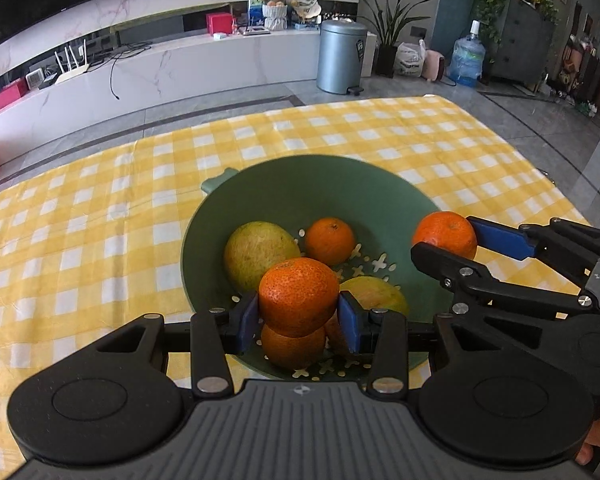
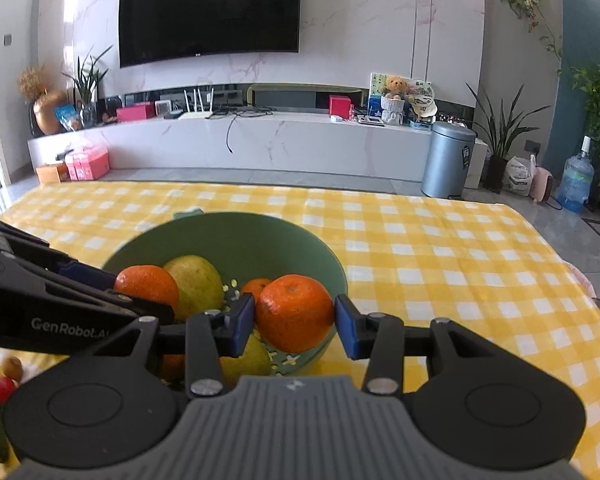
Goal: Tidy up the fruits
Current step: 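Carry both held oranges over the colander and lower them in, then open both tools to release the oranges into the colander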
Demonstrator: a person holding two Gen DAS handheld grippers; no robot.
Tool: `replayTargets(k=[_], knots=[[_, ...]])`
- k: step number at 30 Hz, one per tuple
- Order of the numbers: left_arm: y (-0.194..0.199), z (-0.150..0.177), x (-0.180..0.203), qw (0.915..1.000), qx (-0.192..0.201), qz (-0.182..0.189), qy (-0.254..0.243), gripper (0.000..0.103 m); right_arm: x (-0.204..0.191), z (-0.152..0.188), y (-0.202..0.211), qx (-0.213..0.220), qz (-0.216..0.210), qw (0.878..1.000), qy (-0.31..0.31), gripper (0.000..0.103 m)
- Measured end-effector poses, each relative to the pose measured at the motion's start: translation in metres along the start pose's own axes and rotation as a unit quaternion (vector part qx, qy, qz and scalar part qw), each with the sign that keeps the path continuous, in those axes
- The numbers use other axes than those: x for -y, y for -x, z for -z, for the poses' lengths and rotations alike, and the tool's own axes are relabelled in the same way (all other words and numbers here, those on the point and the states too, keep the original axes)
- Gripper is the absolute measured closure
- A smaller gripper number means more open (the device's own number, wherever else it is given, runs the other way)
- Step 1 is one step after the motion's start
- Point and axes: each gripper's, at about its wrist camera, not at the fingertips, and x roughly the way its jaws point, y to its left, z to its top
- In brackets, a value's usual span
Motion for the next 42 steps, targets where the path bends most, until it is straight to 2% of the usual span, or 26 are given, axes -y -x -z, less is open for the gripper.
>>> replayTargets(k=[4,9,20,32,35,37,42], knots=[[-0.009,0.002,-0.005,0.9998,-0.009,0.003,0.017,0.055,0.002,0.001,-0.01,-0.005,-0.002,1.0,-0.005,0.062],[-0.016,0.003,-0.005,0.9998,-0.012,-0.016,0.008,0.055,-0.002,0.002,-0.012,-0.002,-0.013,1.0,0.0,0.062],[-0.016,0.001,-0.005,0.9997,-0.011,-0.023,0.004,0.053,0.0,0.005,-0.018,-0.007,-0.025,1.0,-0.005,0.062],[-0.009,-0.002,-0.007,0.9984,0.008,-0.055,0.002,0.049,-0.007,0.007,-0.016,-0.007,-0.032,0.999,0.012,0.062],[-0.004,-0.002,-0.005,0.9971,0.027,-0.071,-0.011,0.045,-0.01,0.007,-0.018,-0.011,-0.033,0.999,0.02,0.062],[0.0,-0.004,-0.004,0.9966,0.037,-0.072,-0.016,0.041,-0.011,0.008,-0.019,-0.015,-0.033,0.999,0.023,0.062],[0.004,-0.005,-0.001,0.9965,0.039,-0.07,-0.022,0.041,-0.012,0.009,-0.02,-0.017,-0.033,0.999,0.025,0.061]])
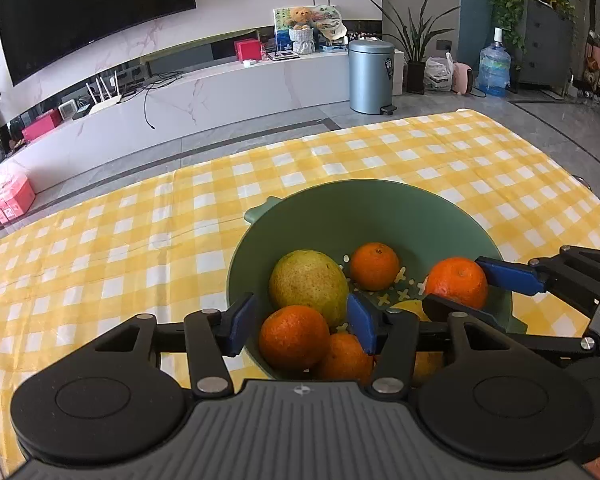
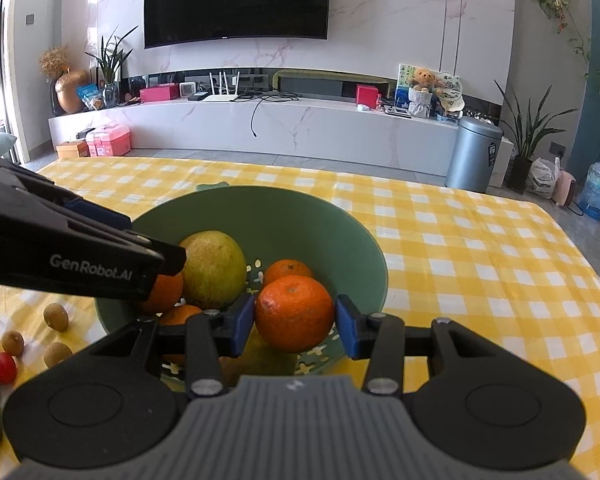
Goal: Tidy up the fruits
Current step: 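Open both tools to release the oranges into the colander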
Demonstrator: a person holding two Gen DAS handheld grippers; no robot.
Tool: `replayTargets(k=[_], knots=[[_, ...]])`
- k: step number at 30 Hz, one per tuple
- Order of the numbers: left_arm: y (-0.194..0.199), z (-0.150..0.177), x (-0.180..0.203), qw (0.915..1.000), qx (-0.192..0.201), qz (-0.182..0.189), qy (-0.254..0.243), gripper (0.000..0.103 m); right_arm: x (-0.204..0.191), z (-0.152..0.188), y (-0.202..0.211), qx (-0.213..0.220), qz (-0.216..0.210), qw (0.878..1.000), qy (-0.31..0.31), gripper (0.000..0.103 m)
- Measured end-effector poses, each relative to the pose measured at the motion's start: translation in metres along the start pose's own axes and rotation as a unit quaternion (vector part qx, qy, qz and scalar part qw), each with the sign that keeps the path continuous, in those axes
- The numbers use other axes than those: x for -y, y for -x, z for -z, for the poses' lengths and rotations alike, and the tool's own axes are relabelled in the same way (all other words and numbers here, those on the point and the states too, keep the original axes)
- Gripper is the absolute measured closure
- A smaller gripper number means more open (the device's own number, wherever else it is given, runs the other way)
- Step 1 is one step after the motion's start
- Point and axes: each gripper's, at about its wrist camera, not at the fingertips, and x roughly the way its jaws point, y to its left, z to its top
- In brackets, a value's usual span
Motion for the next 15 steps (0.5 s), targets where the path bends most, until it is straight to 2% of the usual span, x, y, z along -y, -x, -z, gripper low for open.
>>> replayTargets(k=[5,7,8,15], knots=[[0.009,0.001,0.0,1.0,-0.001,-0.002,-0.004,0.041,0.0,0.0,0.001,0.002,-0.001,1.0,-0.002,0.06],[0.013,0.001,-0.001,1.0,0.0,-0.002,-0.004,0.041,-0.001,0.0,0.005,0.013,0.002,1.0,-0.002,0.048],[0.016,0.001,-0.001,1.0,0.0,-0.002,-0.003,0.04,0.0,0.0,0.007,0.02,0.004,1.0,-0.003,0.046],[0.035,0.008,-0.002,0.9999,-0.001,-0.005,-0.011,0.04,-0.005,0.0,0.019,0.041,0.007,0.999,0.001,0.046]])
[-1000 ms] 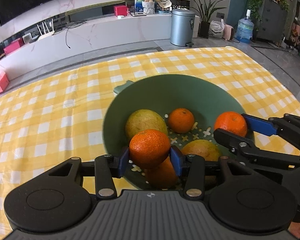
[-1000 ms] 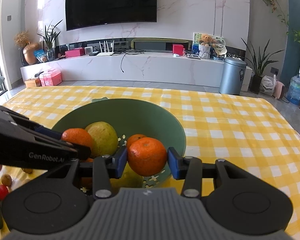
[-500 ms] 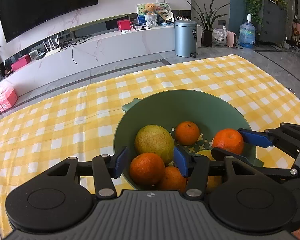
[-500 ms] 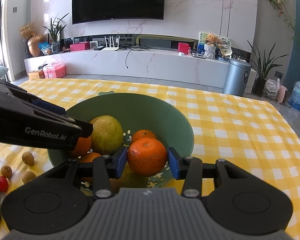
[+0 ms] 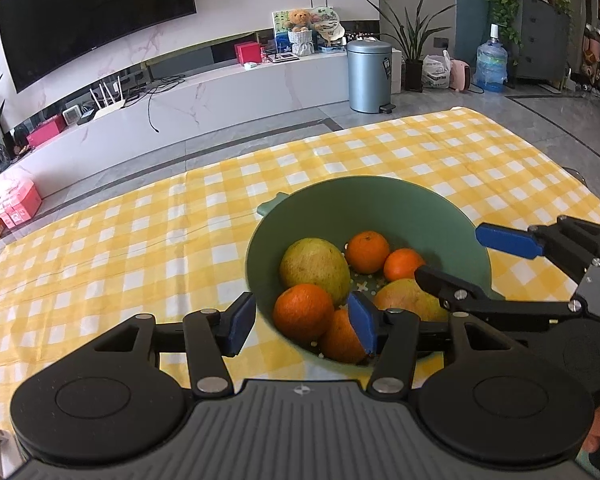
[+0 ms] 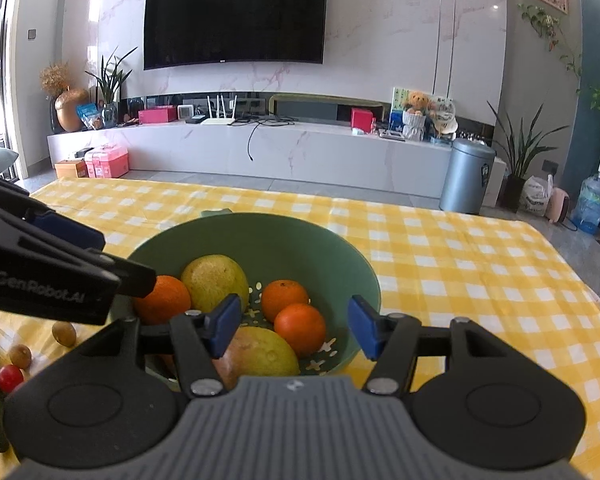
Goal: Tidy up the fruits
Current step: 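Open both tools to release the oranges into the colander, then lift both tools out and reach toward the small brown kiwis on the cloth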
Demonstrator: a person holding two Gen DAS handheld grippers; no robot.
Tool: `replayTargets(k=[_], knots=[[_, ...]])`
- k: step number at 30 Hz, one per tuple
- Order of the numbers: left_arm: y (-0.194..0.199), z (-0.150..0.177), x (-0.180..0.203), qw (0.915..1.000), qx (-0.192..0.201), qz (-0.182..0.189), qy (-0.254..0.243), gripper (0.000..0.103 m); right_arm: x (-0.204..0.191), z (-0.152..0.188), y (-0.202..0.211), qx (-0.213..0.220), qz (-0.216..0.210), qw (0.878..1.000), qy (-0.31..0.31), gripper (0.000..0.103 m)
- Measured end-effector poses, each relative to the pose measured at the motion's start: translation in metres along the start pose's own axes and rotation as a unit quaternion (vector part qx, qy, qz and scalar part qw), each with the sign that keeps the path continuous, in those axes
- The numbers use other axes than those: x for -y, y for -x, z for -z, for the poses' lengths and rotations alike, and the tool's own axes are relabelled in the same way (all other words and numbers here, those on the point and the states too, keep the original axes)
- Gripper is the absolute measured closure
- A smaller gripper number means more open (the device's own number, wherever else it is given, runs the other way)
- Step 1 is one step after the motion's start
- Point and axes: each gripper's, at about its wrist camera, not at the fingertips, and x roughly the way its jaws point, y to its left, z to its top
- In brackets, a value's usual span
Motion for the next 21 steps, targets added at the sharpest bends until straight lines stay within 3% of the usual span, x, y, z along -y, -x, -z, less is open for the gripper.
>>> replayTargets(k=[8,21], knots=[[0.022,0.012,-0.007,0.9999,-0.009,-0.001,-0.004,0.039,-0.01,0.002,0.022,0.015,-0.01,1.0,-0.003,0.042],[0.043,0.037,-0.037,0.999,-0.042,0.015,0.005,0.039,-0.022,0.015,0.046,-0.013,-0.07,0.993,-0.089,0.042]])
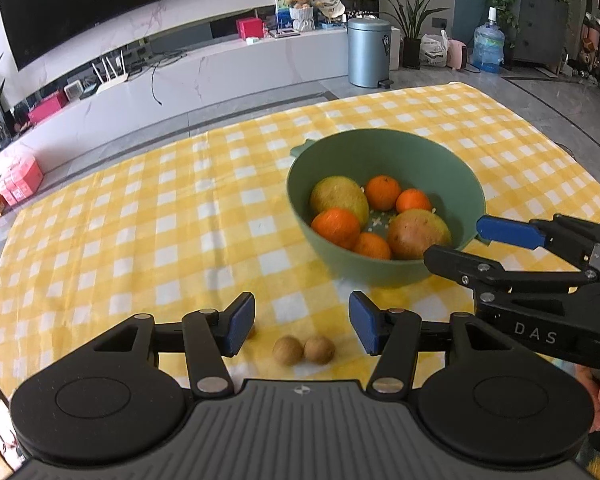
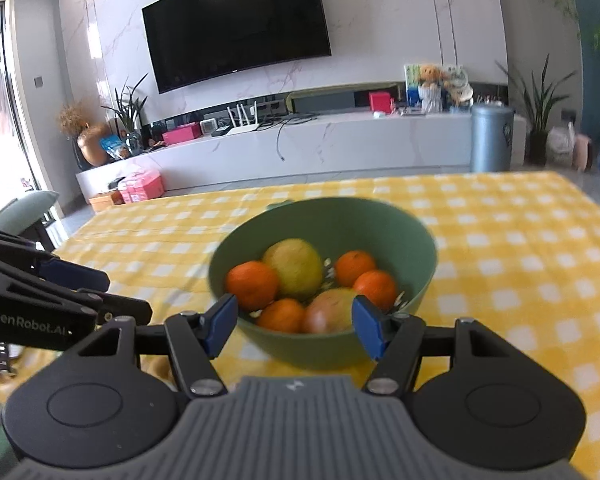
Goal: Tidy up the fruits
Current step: 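Lift both tools out and reach toward the small brown kiwis on the cloth, then grasp a small kiwi with the left tool while the right tool grasps another kiwi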
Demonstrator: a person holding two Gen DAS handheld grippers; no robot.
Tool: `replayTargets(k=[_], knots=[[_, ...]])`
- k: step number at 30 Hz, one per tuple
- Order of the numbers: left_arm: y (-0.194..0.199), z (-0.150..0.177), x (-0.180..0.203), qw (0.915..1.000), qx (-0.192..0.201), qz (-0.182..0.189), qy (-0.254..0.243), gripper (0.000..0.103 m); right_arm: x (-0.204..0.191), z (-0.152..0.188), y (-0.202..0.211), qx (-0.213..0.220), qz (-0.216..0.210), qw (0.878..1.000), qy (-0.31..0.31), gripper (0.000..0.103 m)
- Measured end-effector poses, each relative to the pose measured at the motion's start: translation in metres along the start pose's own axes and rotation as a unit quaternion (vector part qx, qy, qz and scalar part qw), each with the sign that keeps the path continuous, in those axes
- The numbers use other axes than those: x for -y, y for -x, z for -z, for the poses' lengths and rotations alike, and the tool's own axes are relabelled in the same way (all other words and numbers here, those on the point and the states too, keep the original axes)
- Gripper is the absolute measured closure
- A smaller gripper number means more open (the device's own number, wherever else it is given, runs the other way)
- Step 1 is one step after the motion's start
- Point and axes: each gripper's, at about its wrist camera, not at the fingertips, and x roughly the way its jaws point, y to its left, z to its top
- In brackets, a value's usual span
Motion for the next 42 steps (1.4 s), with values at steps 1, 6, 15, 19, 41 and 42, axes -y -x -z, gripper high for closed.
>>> replayTargets(k=[1,6,15,19,41,42], knots=[[0.001,0.002,-0.003,1.0,-0.003,0.004,0.003,0.039,-0.003,0.002,0.001,-0.002,-0.003,1.0,0.0,0.042],[0.004,0.008,-0.023,0.9989,-0.026,0.031,0.022,0.039,-0.018,0.007,0.002,-0.009,-0.016,1.0,0.015,0.042],[0.001,0.02,-0.063,0.9966,-0.054,0.03,0.055,0.039,-0.04,0.017,-0.012,-0.047,-0.025,0.998,0.029,0.047],[-0.005,0.024,-0.081,0.9928,-0.051,0.053,0.094,0.039,-0.048,0.021,-0.021,-0.06,-0.031,0.997,0.036,0.053],[-0.068,0.036,-0.083,0.9941,-0.021,0.055,0.091,0.058,-0.072,0.039,-0.073,-0.113,-0.084,0.987,0.075,0.074],[-0.07,0.036,-0.082,0.9943,-0.02,0.054,0.09,0.058,-0.073,0.04,-0.074,-0.115,-0.084,0.987,0.076,0.074]])
